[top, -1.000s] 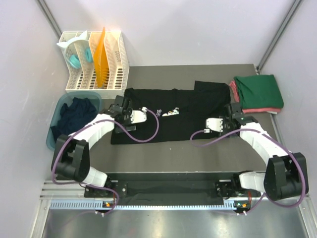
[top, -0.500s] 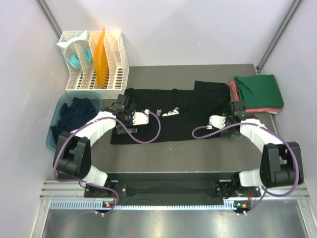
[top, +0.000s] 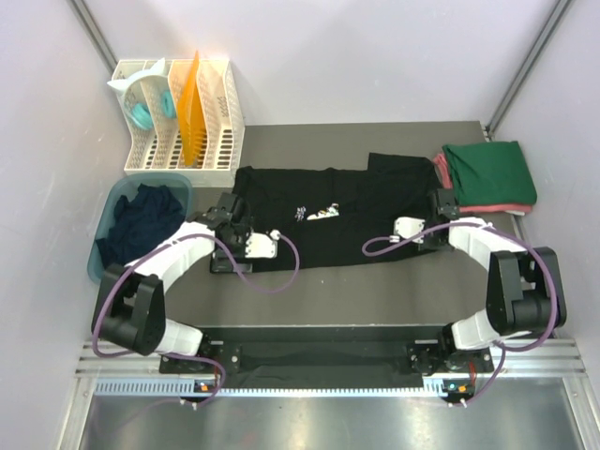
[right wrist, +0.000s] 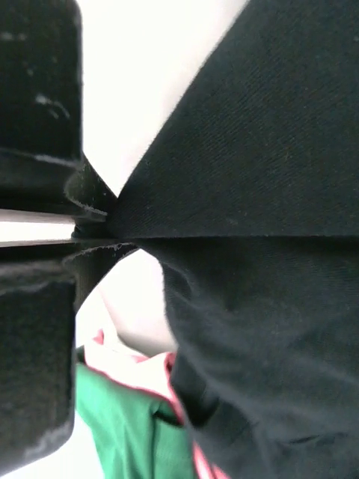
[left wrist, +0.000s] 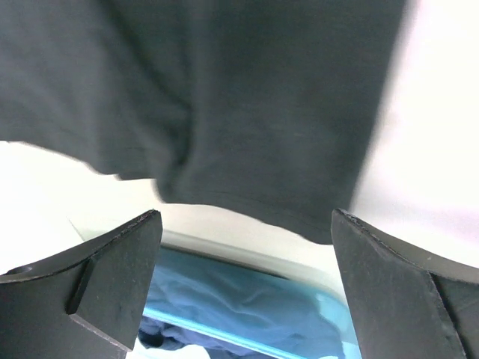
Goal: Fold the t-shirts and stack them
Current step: Fold the flattened tshirt in 1/3 of the way
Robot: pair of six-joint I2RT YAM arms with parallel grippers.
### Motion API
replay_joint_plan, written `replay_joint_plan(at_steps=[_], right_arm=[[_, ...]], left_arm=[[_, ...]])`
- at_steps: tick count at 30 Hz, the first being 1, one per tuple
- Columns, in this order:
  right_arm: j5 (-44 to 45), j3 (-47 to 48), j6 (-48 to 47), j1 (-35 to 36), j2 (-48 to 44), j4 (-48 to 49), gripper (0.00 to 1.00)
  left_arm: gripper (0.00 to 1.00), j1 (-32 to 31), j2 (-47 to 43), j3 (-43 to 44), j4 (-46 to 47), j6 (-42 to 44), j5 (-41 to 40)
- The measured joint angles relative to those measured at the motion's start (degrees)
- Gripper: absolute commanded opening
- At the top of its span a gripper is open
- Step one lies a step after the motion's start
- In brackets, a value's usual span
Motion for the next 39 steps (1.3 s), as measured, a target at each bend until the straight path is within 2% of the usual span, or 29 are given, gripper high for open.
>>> replay_joint_plan(at_steps=[10,14,22,27,29,32,33,34,39], right_arm=[[1.4,0.0,-4.5,-0.3,-10.1,-6.9,0.00],[2.5,-4.1,-8.2,-0.3,-14.8,-9.4,0.00],[5.5,-14.4,-12.5,-0.4,-16.2,-13.2,0.00],[6.4,-16.3,-13.4,-0.4,-17.8,-13.8,0.01],[6.8,-16.7,-13.5,-0.4,-17.9,-13.5,0.07],[7.4,-16.7,-13.5,-0.4,-17.9,-13.4,0.28],[7.7,-16.7,-13.3,-0.4,-17.9,-13.6,0.42],[8.2,-16.7,-13.3,-0.5,-17.8,-13.9,0.48],[8.5,-16.2,-13.4,-0.7,-18.1,-18.3,0.62]], left_arm=[[0.99,0.0,-3.0,-5.4,-2.6,3.0,1.2],[0.99,0.0,-1.1,-4.3,-2.5,3.0,1.2],[0.99,0.1,1.5,0.0,-2.3,3.0,1.6],[0.99,0.7,1.9,3.3,-2.4,3.2,2.4],[0.99,1.0,1.9,4.1,-2.4,3.4,2.6],[0.99,1.4,2.0,4.5,-2.6,3.8,3.0],[0.99,1.6,2.1,4.7,-2.6,3.9,3.1],[0.99,1.9,2.2,4.9,-2.6,3.9,3.2],[0.99,3.7,5.0,8.7,-1.2,2.9,4.0]])
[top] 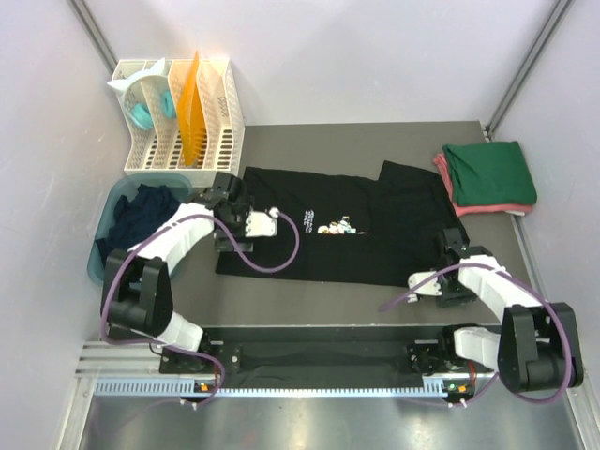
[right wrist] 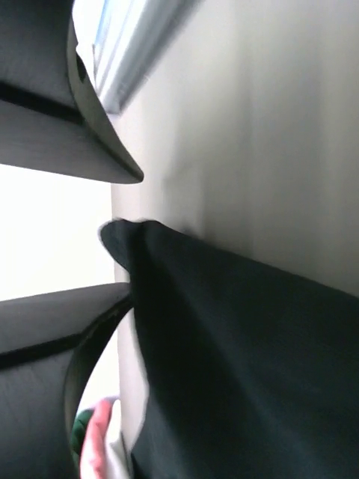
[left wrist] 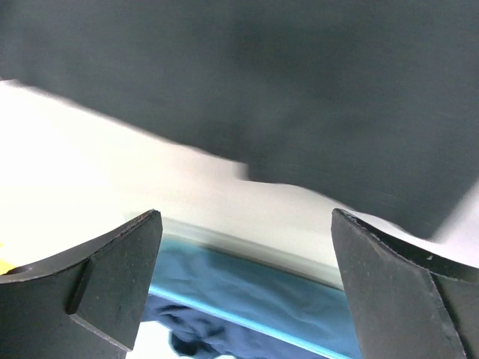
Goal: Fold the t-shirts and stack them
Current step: Fold the flattened tshirt in 1/3 of the way
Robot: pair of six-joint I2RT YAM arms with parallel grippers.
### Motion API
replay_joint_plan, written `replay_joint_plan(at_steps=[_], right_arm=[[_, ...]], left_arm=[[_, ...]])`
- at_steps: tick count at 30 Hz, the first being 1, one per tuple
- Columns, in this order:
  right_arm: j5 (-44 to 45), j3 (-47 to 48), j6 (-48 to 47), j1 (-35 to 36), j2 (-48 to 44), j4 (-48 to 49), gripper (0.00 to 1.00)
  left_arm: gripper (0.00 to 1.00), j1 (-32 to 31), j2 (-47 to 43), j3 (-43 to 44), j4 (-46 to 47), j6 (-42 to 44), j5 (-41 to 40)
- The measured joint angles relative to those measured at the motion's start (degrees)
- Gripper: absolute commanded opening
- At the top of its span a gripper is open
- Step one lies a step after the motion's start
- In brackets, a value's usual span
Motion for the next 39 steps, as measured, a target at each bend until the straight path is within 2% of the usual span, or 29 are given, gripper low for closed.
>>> replay_joint_plan(at_steps=[4,10,12,15,18,20,22,24,26,29,32,39], right_arm=[[-3.7,6.6,1.1,0.0,-1.3,-7.4,0.68],[-13.7,29.9,9.0,0.0,2.6,-13.6,0.70],[-15.7,34.4,11.4,0.0,4.5,-13.5,0.69],[-16.0,34.6,13.9,0.6,5.5,-10.8,0.69],[-14.0,30.6,15.5,1.4,6.8,-6.4,0.68],[-13.8,30.1,17.8,1.7,10.0,-4.2,0.66],[-14.9,32.3,21.1,1.7,14.7,-3.3,0.63],[-17.3,37.2,24.6,1.7,20.2,-4.5,0.64],[-20.5,43.5,27.2,1.8,25.0,-5.2,0.64],[-22.4,46.1,28.1,3.0,25.4,-4.9,0.64],[-21.6,43.3,26.6,6.0,23.2,-5.6,0.64],[-17.4,30.1,22.9,15.6,17.0,-8.0,0.64]], left_arm=[[0.99,1.3,3.4,6.1,3.5,-3.6,0.7],[0.99,2.2,7.2,13.7,7.1,-8.6,2.7],[0.99,2.3,7.4,14.1,7.1,-9.6,3.6],[0.99,2.3,7.0,13.1,6.5,-9.1,5.2],[0.99,2.1,3.5,5.1,10.8,-6.2,6.0],[0.99,2.0,2.5,0.6,13.1,-5.3,6.1],[0.98,1.9,4.4,0.5,14.0,-6.1,6.4],[0.95,1.9,8.3,5.4,11.3,-7.8,7.3],[0.95,1.9,13.7,15.0,7.6,-9.6,9.1],[0.96,1.8,16.4,22.9,5.3,-9.8,11.0],[0.97,1.2,12.2,19.5,3.4,-6.8,11.5],[0.99,-1.5,-2.6,-2.5,-0.5,2.8,10.7]])
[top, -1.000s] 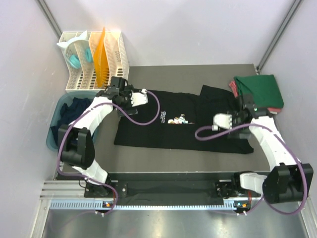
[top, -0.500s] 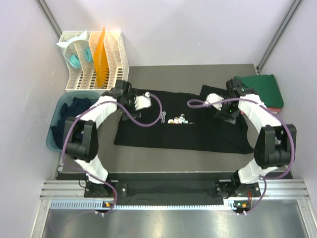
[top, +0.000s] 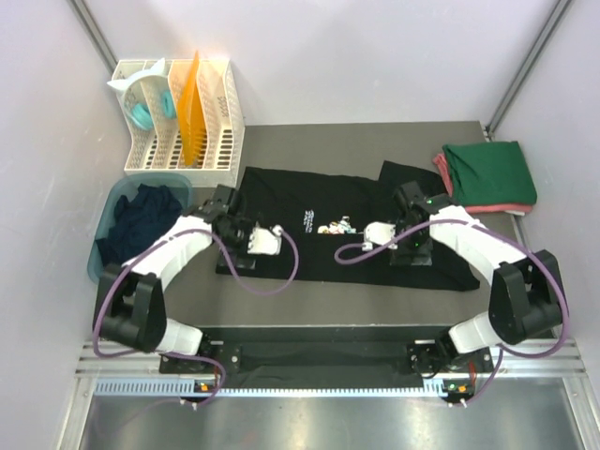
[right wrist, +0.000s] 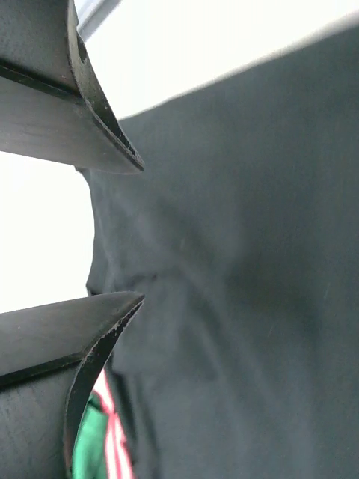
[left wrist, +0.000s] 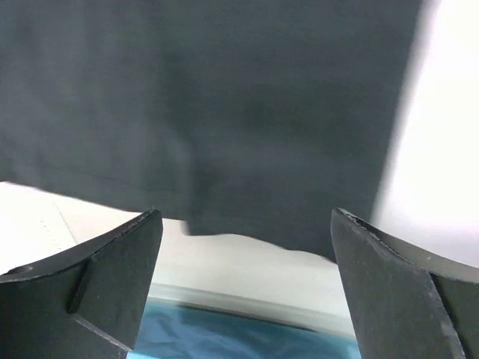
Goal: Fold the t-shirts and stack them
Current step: Fold the flattened tshirt in 1/3 of the way
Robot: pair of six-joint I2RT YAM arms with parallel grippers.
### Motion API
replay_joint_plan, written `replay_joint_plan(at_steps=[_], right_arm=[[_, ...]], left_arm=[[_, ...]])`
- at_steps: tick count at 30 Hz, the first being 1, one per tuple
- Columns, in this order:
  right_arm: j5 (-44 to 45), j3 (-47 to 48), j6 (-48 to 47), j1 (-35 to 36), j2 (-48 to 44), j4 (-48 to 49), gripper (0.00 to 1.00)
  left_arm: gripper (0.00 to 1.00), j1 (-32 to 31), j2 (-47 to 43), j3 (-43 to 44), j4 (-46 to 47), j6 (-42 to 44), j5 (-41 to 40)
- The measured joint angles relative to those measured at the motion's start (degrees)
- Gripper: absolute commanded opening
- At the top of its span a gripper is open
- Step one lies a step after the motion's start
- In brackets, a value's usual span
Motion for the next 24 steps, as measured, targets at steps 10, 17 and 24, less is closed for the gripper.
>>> replay_joint_plan(at_steps=[10,17,24], right_arm=[[1.0,-8.3,1.7,7.7,-4.1,-0.5,0.65],[0.9,-11.1,3.4,11.1,-4.0,-0.1,0.65],[0.8,-11.2,4.6,12.3,-3.8,1.6,0.66]], left_arm=[[0.99,-2.9,-12.4,-12.0,-1.5,7.8,0.8],[0.99,-3.6,-14.2,-18.9,-0.9,13.0,0.8],[0.98,-4.1,-9.1,-18.5,2.8,12.5,0.1]])
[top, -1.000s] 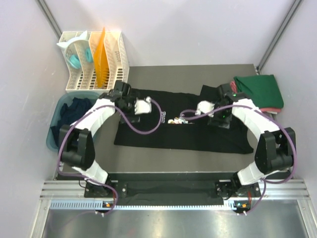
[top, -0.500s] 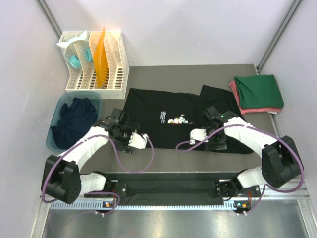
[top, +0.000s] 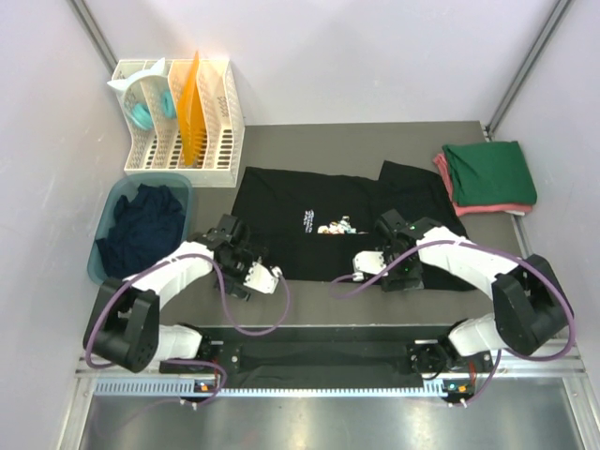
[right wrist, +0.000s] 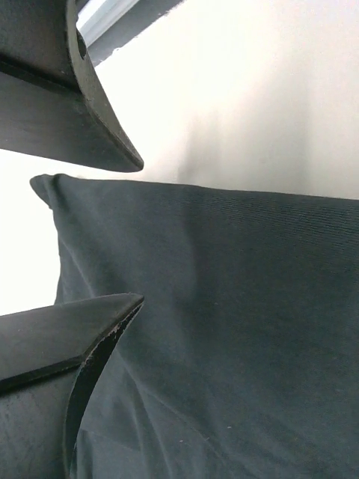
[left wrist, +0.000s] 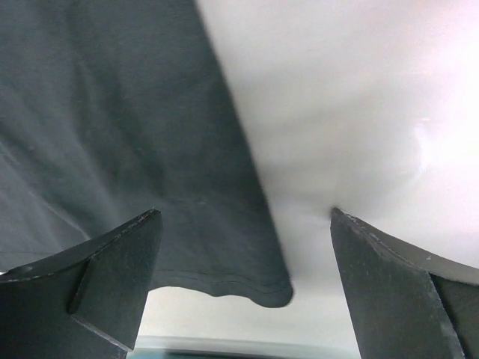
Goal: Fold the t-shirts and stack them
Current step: Fold the flattened tshirt in 1/3 of the way
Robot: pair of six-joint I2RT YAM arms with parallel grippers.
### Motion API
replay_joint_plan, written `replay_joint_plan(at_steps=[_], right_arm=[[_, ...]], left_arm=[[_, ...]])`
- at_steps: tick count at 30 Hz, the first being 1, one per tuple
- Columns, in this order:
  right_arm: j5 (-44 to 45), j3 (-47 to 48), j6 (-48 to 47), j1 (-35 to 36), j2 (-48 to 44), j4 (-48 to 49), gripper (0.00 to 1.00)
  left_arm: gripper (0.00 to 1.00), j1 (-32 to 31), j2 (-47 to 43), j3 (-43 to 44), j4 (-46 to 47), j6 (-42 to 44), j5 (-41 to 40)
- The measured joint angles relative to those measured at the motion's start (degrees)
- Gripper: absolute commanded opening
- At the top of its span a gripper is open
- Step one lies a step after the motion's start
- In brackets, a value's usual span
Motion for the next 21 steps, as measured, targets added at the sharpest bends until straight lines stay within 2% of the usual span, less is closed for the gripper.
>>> replay_joint_plan(at_steps=[5,8,9,14,15,17,21], right_arm=[[-0.2,-1.6,1.0,1.0,2.1,2.6,0.65],[-0.3,-2.0,1.4,1.3,4.6,3.7,0.58],[-0.3,-2.0,1.7,1.4,5.5,4.3,0.51],[1.7,-0.8,3.3,1.9,8.0,6.0,0.33],[2.1,-0.5,3.5,1.9,8.3,6.1,0.30],[2.6,-0.2,4.0,2.1,8.7,6.6,0.22],[3.8,-0.2,4.1,2.3,8.8,7.8,0.15]], left_arm=[[0.97,-0.1,2.9,2.1,1.6,-0.6,-0.5],[0.94,-0.1,4.5,3.3,2.1,-0.9,-0.7],[0.93,-0.1,4.8,3.6,2.1,-0.9,-0.8],[0.84,-0.1,5.7,4.2,2.4,-0.8,-1.1],[0.77,-0.1,5.8,4.3,2.3,-0.8,-1.2],[0.71,-0.2,6.1,4.4,1.8,-0.6,-1.2],[0.68,-0.2,6.6,4.7,0.1,0.2,-1.2]])
